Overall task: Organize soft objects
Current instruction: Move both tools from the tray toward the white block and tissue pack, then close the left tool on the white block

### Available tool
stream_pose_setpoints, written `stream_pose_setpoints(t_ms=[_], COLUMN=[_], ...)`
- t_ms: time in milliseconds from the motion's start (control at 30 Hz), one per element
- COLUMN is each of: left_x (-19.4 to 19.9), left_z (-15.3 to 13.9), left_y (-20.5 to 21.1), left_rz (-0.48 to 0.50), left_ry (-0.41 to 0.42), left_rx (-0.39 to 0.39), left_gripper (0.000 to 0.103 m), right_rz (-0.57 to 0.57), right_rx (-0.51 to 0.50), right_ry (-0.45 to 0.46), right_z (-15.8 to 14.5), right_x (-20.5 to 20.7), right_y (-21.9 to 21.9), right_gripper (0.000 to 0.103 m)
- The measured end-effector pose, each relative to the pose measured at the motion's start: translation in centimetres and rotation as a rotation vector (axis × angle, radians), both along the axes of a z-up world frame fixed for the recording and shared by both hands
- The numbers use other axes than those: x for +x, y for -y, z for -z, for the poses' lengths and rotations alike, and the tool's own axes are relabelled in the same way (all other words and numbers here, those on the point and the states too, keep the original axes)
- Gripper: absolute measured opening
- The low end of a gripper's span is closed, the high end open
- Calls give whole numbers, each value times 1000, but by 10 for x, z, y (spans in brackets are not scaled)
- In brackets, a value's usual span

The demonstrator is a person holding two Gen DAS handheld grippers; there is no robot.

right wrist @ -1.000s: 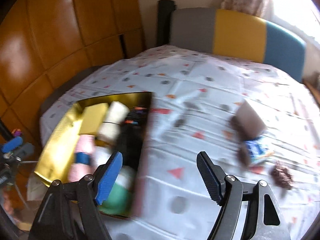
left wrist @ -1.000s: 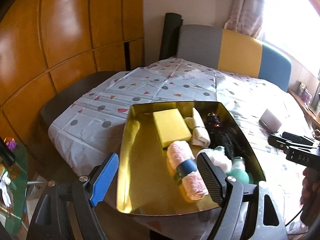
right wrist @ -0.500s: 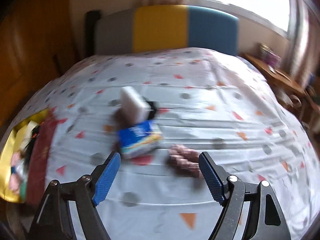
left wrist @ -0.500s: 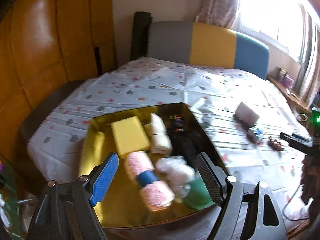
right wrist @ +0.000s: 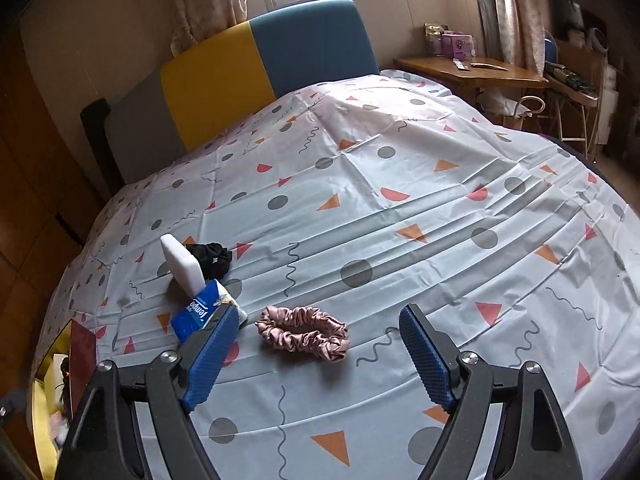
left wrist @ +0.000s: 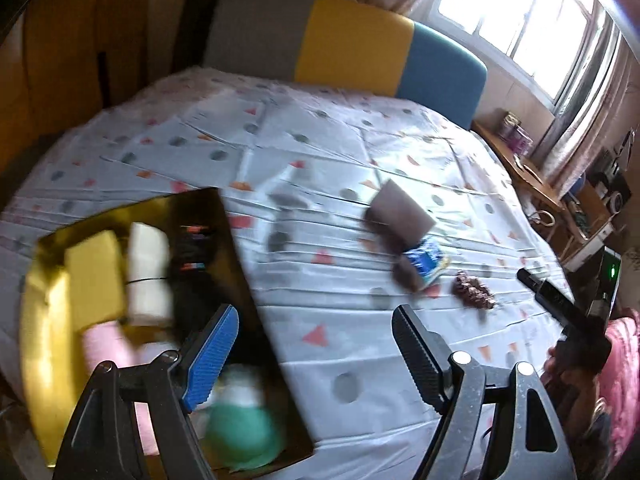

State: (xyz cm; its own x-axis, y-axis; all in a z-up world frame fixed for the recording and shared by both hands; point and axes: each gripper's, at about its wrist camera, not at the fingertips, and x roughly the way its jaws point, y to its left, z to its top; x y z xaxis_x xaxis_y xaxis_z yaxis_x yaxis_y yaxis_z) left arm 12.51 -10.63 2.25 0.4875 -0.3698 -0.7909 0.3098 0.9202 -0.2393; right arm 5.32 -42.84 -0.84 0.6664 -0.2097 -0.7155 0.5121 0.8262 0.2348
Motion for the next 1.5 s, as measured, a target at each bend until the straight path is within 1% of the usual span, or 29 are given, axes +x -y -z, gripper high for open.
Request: stream_pose_setpoints(t_ms=[100, 233, 267, 533, 667, 733, 767, 900, 967, 1000, 1033, 1100, 1167, 1233, 1300, 1367, 1500], left_x=[15, 38, 45, 95, 122, 133, 139, 158, 163, 164, 164, 161, 155, 147, 141, 132, 121], left_z=[4, 13, 16, 33, 45, 51, 56, 78, 85, 88, 88, 87, 82, 75, 72, 72, 84], left_y=[30, 71, 80, 146, 171, 180, 185, 199, 200, 198, 196, 185, 172, 159, 152, 140, 115], left_rz=[21, 52, 56, 54, 34, 18, 9, -14, -5, 9, 14, 27, 44, 55, 77, 86, 55], left_ry=[-22, -66, -75, -127, -155, -153, -155, -189, -201, -199, -195, -183, -182, -178, -183, -189, -270], left_rx=[-13, -33, -35, -51, -30, -8, 10, 54, 46, 37, 31, 6, -31, -47, -52, -40, -56], left_gripper=[80, 71, 70, 70, 71, 73, 76, 77, 72, 65, 51, 46, 34, 26, 23, 22, 22], right_rz=[-6, 0, 4, -10, -16, -16, -17, -25, -31, -33, -33, -33, -35, -36, -38, -39, -33], right_rx=[15, 42, 53, 100, 129, 147, 160, 181, 194, 198, 196, 192, 189, 178, 170, 159, 151], right_ry=[0, -2, -3, -12, -3, -3, 0, 0, -3, -5, -6, -8, -9, -11, -15, -20, -31], right_z=[1, 2, 2, 7, 6, 7, 7, 8, 9, 10, 10, 10, 10, 10, 10, 10, 11], right_x=[0, -1, -1, 3, 3, 3, 3, 3, 4, 4, 4, 4, 4, 5, 5, 5, 5], right_y=[-1, 2, 4, 4, 5, 6, 7, 7, 7, 6, 6, 6, 6, 6, 5, 4, 4], right_gripper=[84, 84, 84, 85, 85, 86, 86, 87, 87, 87, 87, 87, 87, 87, 87, 87, 87])
